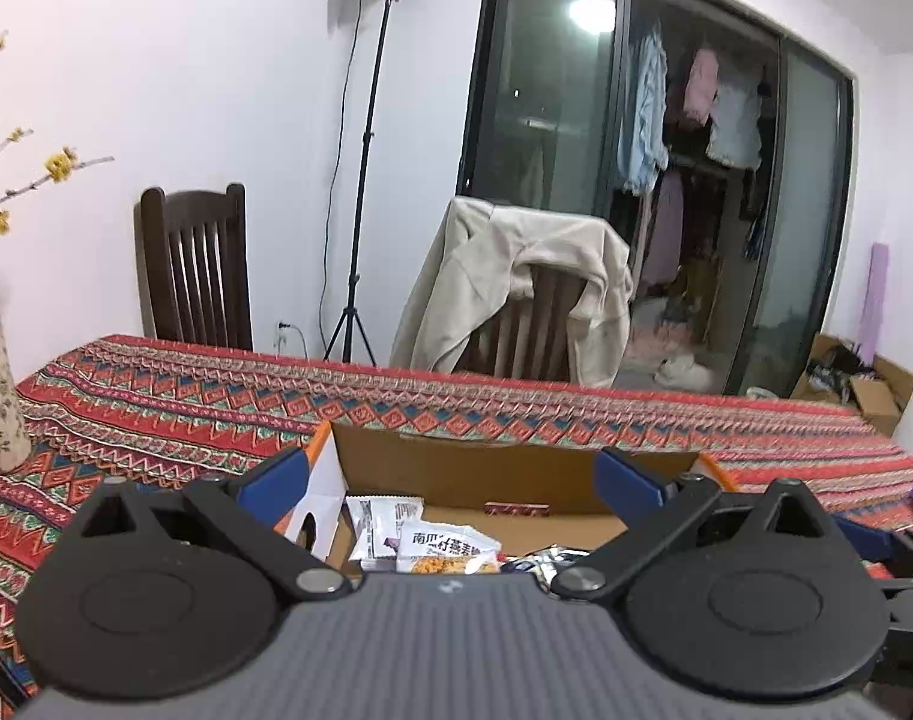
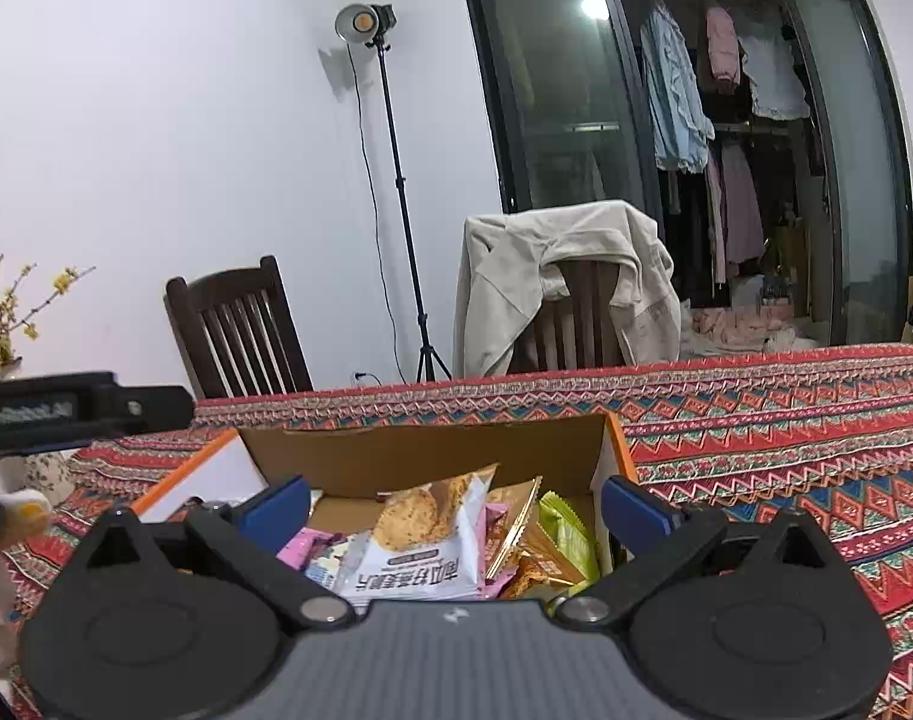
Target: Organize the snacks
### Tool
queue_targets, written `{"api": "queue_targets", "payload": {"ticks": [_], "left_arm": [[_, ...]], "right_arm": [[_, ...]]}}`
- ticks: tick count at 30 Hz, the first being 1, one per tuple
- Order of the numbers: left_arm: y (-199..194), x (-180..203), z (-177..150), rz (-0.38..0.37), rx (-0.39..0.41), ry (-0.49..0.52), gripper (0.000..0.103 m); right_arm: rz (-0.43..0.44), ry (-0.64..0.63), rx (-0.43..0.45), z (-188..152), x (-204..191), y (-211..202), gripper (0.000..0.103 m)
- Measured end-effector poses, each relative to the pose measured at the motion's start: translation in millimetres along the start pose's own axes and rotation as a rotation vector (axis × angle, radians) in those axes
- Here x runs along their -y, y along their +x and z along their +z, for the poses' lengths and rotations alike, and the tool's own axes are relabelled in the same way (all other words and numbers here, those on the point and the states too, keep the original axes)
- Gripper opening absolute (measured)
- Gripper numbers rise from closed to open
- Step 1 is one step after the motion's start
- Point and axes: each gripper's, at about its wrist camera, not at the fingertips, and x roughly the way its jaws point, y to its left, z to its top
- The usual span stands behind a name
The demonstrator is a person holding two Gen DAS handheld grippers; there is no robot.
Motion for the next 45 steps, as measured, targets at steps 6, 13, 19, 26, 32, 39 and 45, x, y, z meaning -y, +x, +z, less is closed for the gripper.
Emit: {"api": "queue_targets", "payload": {"ticks": [6, 13, 19, 26, 32, 39, 45], "left_arm": [[-48, -4, -2, -0.045, 0.044, 0.009, 0.103], [-90, -12, -23, -0.070, 0.026, 0.009, 0.103], [-116, -20, -50, -0.065, -0.007, 0.009, 0.103], [-138, -25, -75, -0.068, -0.041, 0.008, 0.103], [-153, -29, -89, -0.064, -0.051, 0.007, 0.103], [-164, -30, -103, -0.062, -0.070, 0.015, 0.103], [-168, -32, -111, -0.057, -0.086, 0.017, 0.103]], "right_arm": [[0.013, -0.003, 0.014, 1, -10, -35, 0.103], [0.027, -0.027, 0.013, -13, -18, -83, 0.103], [0.030, -0.034, -0.015, -34, -23, -115, 0.103], [0.046, -0.028, -0.041, -54, -27, -142, 0.103], [0.050, -0.019, -0.059, -67, -30, -157, 0.103], [0.044, -0.010, -0.082, -80, -31, -170, 0.103], [0.046, -0.005, -0.104, -90, -30, -174, 0.103]]}}
